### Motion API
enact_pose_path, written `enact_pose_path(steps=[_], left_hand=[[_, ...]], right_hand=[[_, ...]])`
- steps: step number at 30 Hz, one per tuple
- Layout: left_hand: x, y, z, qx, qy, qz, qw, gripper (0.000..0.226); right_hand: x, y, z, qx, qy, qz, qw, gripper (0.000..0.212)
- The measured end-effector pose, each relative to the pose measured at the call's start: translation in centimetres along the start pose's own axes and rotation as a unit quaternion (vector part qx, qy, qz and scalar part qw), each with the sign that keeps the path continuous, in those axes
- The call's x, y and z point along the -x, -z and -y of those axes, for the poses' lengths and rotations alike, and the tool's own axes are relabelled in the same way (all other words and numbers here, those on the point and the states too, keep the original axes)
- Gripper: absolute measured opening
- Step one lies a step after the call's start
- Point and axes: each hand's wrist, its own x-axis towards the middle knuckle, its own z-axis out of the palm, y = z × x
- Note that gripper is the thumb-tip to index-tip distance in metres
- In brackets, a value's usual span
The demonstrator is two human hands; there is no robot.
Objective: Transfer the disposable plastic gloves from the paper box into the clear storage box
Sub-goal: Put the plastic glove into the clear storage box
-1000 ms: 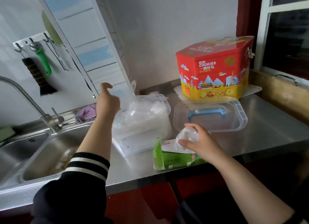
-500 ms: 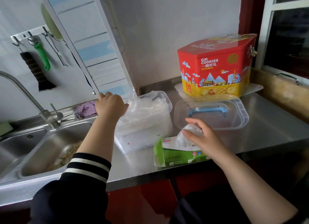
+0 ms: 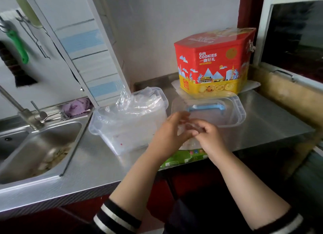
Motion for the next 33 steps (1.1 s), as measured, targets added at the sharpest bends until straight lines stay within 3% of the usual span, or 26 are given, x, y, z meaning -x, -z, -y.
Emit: enact_pose_path(steps=[3, 6, 10, 12, 14, 17, 21, 25, 27, 33], left_hand=[[0.5, -1.5, 1.2, 0.094, 0.040, -0.022, 0.995, 0.051], [0.5, -2.1, 2.0, 0.067, 0.044, -0.027, 0.996, 0.051], [0.7, -2.9, 2.8, 0.043, 0.041, -0.031, 0.998, 0.047], [0.8, -3.2, 3.1, 0.034, 0.038, -0.034, 0.998, 0.046], [0.8, -3.4, 3.2, 0.031, 0.037, -0.044, 0.998, 0.041], [0.9, -3.7, 3.4, 0.031, 0.042, -0.063, 0.997, 0.024], [1.1, -3.6, 3.3, 0.063, 0.064, -0.107, 0.990, 0.006], [1.3, -3.3, 2.9, 0.105, 0.077, -0.125, 0.984, 0.011], [1.2, -3.3, 2.9, 0.106, 0.080, -0.104, 0.986, 0.006], [1.4, -3.5, 2.5, -0.028, 0.050, -0.048, 0.997, 0.035]], right_hand=[[0.2, 0.4, 0.2, -0.062, -0.014, -0.004, 0.998, 0.018], [0.2, 0.6, 0.4, -0.133, -0.020, -0.019, 0.991, 0.010], [-0.2, 1.1, 0.4, -0.194, -0.050, -0.038, 0.979, 0.026], [-0.3, 1.4, 0.3, -0.197, -0.051, -0.034, 0.978, 0.022], [-0.1, 1.7, 0.4, -0.163, -0.053, -0.032, 0.985, 0.018], [-0.2, 2.6, 0.7, 0.002, -0.051, -0.024, 0.998, 0.035], [-0.1, 3.8, 1.7, 0.174, -0.063, 0.037, 0.982, 0.035], [0.0, 3.8, 2.2, 0.160, -0.037, 0.033, 0.986, 0.002], [-0.3, 3.7, 2.4, 0.164, -0.021, 0.005, 0.986, 0.014], [-1.5, 3.4, 4.4, 0.173, 0.042, -0.025, 0.984, 0.024]])
